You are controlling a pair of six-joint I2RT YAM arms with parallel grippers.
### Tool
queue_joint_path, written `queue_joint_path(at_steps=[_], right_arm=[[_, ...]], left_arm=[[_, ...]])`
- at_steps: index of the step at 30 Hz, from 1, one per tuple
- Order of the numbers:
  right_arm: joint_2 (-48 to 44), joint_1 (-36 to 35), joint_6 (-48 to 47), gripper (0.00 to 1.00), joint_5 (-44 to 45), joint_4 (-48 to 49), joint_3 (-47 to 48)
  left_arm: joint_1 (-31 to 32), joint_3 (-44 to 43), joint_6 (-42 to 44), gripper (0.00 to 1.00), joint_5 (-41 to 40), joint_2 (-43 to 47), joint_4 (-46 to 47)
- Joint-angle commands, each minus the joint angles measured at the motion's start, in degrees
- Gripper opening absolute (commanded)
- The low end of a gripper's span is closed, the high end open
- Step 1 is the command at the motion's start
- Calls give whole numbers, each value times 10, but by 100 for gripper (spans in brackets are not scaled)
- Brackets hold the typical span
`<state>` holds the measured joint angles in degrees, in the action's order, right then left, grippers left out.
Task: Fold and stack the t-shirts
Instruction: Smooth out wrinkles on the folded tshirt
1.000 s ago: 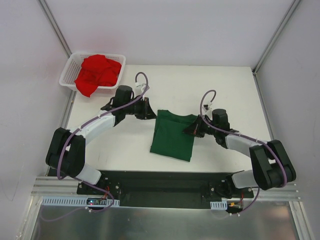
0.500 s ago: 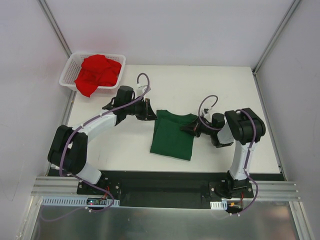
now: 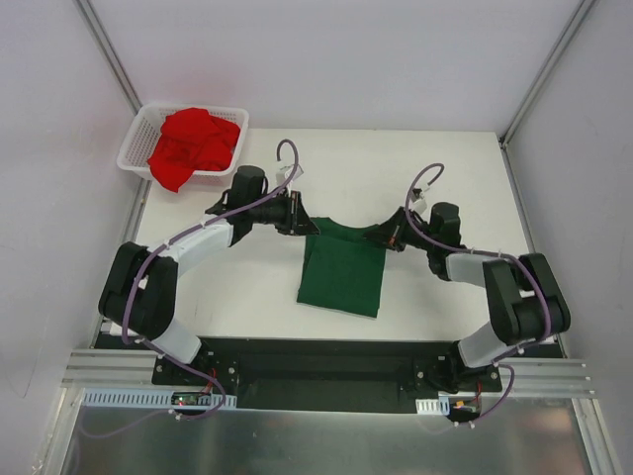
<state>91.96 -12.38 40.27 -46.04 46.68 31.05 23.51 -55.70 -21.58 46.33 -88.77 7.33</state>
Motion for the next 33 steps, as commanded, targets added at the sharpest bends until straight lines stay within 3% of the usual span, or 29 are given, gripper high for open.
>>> queue_joint_path(at_steps=[1, 9, 12, 15, 19, 26, 33], right_arm=[[-77, 1, -121, 1, 26, -199, 35], [-133, 2, -169, 1, 48, -301, 59], [-139, 1, -184, 1, 54, -322, 65], [-145, 2, -192, 1, 60, -333, 66], [-151, 2, -193, 1, 62, -337, 63], [-155, 3, -194, 1, 65, -347, 67], [-175, 3, -207, 1, 70, -371, 69]], left_arm=[[-6, 37, -66, 11, 78, -38, 136], [-6, 67, -305, 11, 164, -224, 517], [-3, 55, -358, 11, 178, -269, 591], [-1, 44, -355, 11, 176, -282, 588], [-1, 30, -287, 6, 148, -278, 464], [-1, 22, -211, 5, 112, -272, 347], [-1, 20, -180, 6, 87, -267, 297]])
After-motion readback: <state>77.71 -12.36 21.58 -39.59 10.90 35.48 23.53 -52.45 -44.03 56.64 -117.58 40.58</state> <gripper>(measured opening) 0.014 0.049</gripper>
